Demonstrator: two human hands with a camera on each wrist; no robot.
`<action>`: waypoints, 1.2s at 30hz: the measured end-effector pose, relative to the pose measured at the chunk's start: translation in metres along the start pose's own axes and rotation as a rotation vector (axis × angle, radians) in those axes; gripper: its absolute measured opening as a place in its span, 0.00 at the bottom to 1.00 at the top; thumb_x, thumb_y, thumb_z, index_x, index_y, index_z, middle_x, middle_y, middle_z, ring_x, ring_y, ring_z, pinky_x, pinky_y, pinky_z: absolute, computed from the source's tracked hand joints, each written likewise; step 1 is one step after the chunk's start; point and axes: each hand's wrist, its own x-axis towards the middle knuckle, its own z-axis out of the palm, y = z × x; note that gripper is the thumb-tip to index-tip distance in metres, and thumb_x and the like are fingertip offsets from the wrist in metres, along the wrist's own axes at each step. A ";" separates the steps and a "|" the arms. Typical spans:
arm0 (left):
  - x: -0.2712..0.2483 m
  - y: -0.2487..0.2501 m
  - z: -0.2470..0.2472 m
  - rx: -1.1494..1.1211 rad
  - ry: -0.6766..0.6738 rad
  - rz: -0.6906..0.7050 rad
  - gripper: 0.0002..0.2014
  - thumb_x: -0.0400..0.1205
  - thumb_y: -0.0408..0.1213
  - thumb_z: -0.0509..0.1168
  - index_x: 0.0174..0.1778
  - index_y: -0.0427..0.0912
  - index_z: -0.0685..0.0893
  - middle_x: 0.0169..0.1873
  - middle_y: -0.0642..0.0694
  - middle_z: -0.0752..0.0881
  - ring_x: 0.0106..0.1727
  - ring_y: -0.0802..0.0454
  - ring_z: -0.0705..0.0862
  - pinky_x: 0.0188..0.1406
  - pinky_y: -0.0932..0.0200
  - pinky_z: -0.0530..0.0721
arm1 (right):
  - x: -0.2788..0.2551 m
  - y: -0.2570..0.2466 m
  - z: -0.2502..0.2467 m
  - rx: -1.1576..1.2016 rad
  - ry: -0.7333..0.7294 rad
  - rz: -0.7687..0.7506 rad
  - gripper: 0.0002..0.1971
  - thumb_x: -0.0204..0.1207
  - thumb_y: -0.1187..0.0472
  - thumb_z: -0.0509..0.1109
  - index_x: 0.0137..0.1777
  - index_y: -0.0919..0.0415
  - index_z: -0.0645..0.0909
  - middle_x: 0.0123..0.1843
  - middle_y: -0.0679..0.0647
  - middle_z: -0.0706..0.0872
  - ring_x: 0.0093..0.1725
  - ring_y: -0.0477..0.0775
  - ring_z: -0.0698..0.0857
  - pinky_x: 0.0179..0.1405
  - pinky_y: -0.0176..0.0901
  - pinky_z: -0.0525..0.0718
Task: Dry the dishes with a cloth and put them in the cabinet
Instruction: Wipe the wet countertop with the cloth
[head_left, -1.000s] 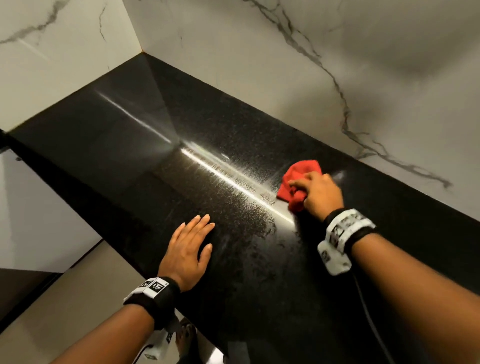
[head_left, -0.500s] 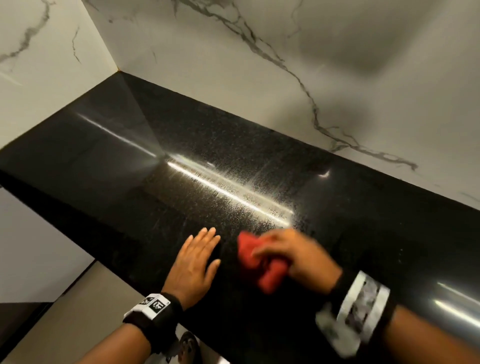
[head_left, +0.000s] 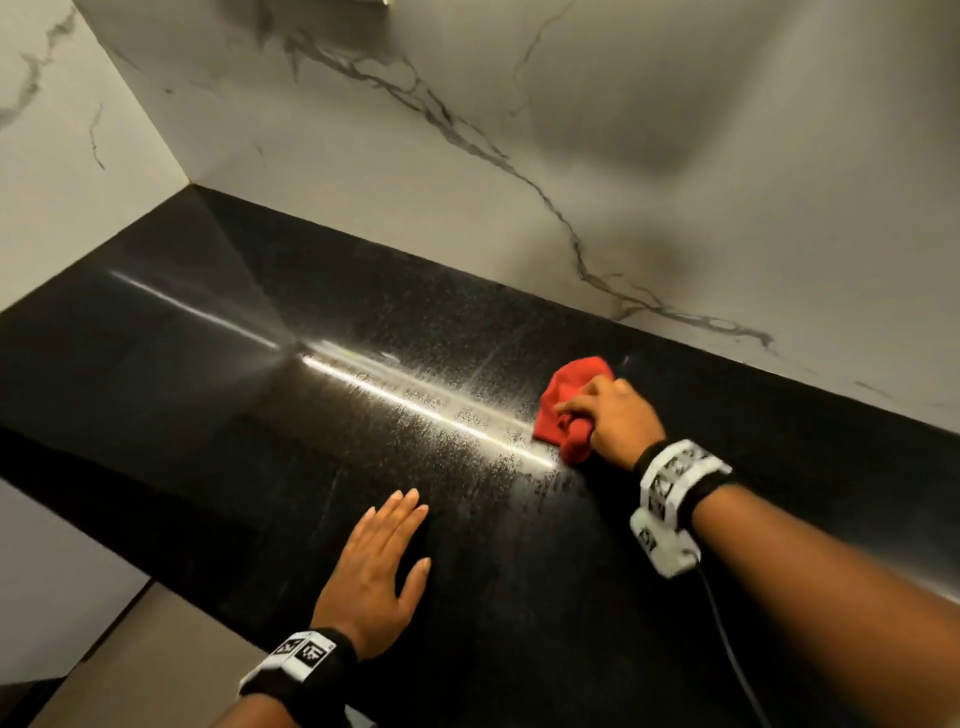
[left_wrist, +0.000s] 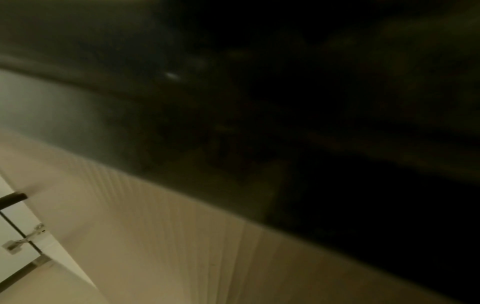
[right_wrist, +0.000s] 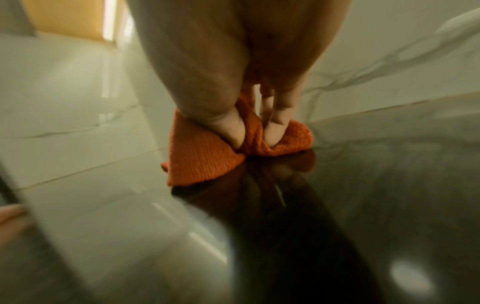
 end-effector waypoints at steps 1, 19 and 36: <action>0.000 -0.001 0.001 0.003 -0.002 -0.001 0.29 0.82 0.52 0.55 0.80 0.47 0.67 0.82 0.53 0.62 0.83 0.57 0.56 0.82 0.52 0.53 | -0.024 -0.014 0.005 0.040 -0.021 -0.054 0.22 0.73 0.60 0.66 0.63 0.35 0.82 0.62 0.50 0.77 0.61 0.57 0.75 0.59 0.49 0.79; 0.023 0.060 0.029 0.100 -0.163 0.165 0.30 0.85 0.53 0.50 0.82 0.45 0.61 0.83 0.50 0.57 0.85 0.53 0.50 0.80 0.46 0.52 | -0.015 0.109 -0.049 0.085 0.091 0.118 0.31 0.63 0.69 0.60 0.61 0.40 0.85 0.64 0.55 0.82 0.66 0.61 0.79 0.70 0.51 0.74; 0.021 0.060 0.026 0.068 -0.192 0.156 0.29 0.85 0.54 0.48 0.83 0.50 0.58 0.84 0.54 0.53 0.85 0.57 0.46 0.82 0.49 0.46 | -0.100 0.007 0.014 0.134 0.114 0.287 0.22 0.74 0.65 0.63 0.61 0.38 0.84 0.62 0.48 0.77 0.60 0.56 0.75 0.59 0.46 0.77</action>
